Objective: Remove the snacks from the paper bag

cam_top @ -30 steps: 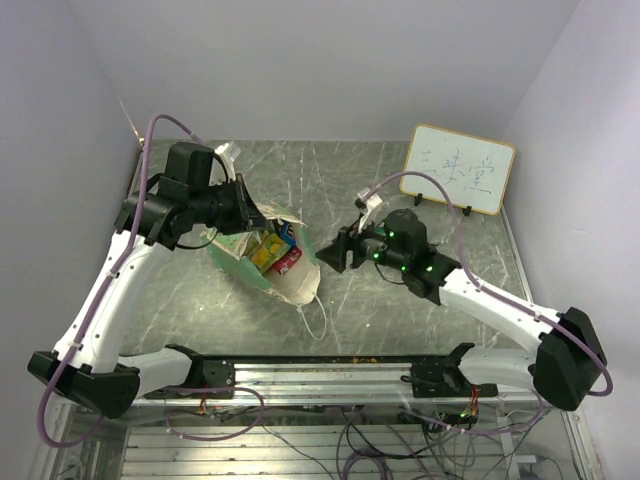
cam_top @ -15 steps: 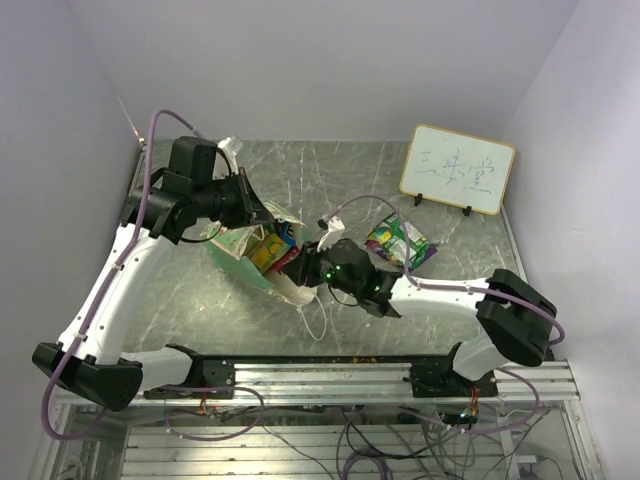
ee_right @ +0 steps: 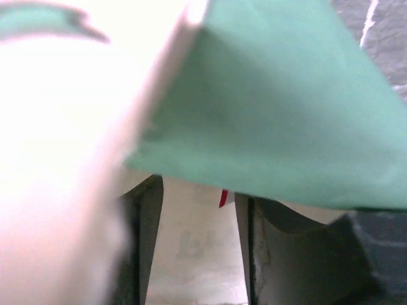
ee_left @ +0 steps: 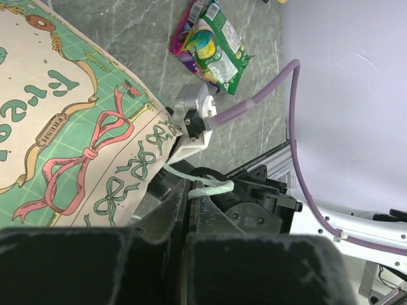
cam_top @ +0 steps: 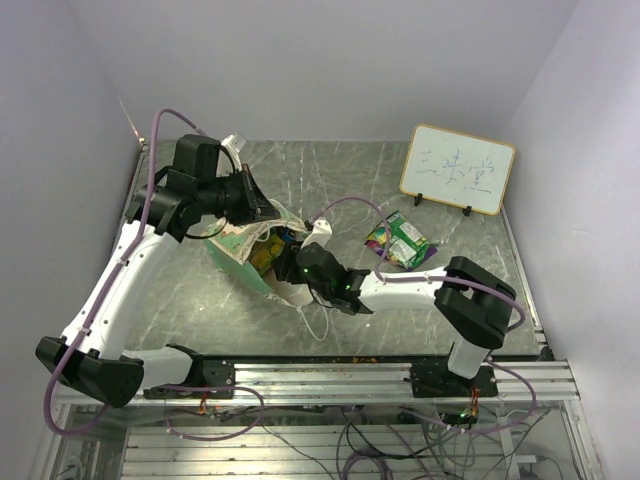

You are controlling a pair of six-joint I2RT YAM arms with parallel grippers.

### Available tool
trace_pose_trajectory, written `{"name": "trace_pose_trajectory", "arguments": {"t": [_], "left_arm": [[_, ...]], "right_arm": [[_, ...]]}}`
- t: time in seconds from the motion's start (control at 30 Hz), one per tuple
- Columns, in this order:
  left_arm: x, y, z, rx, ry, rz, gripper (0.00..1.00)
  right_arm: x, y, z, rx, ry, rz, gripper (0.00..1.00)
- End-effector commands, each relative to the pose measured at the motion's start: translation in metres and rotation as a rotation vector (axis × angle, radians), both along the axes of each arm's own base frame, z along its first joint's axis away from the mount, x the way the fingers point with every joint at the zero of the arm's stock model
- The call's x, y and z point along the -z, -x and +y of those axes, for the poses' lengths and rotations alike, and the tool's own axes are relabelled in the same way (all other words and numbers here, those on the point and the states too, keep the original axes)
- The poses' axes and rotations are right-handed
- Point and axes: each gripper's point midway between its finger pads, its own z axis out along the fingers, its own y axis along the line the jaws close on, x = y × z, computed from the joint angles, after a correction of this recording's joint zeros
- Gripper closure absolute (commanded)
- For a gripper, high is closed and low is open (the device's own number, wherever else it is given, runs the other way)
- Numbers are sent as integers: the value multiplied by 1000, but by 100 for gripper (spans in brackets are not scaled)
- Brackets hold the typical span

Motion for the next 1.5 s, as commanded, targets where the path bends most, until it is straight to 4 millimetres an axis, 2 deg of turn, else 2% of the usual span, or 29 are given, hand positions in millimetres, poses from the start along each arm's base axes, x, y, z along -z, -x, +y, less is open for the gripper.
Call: {"name": "trace_pose_trajectory", "arguments": {"t": [0.0,0.13,0.17,0.23,0.4,0.73,1.03,1.07,1.23,1.37,1.47], "left_arm": [[-3,3,-7,29,25,-7,93],[-3,5,-7,29,29,-6,93],[-4,6,-7,30,31,-5,93],[-4,7,-7,33,32,-3,93],[-4,7,-8,40,35,-5,93],[1,7,-10,58,36,9,93],[3,12,-8,67,22,18,93],[4,12,-7,67,18,22,93],[3,17,-6,57,32,25,93],[3,18,-3,39,27,22,93],[3,17,3,17,-6,10,93]], "right_arm": [[3,-23,-5,144,8,-16,48],[2,-28,0,170,-10,-9,39],[8,-28,-1,180,-3,5,37],[3,-32,5,189,-20,8,32],[15,-38,9,209,-18,58,25],[30,-53,14,246,-53,118,19],[25,-73,35,265,-186,136,15],[37,-75,35,275,-177,150,16],[38,-81,45,280,-193,151,34],[17,-84,47,254,-248,95,58],[-1,-86,47,240,-271,46,70]]}}
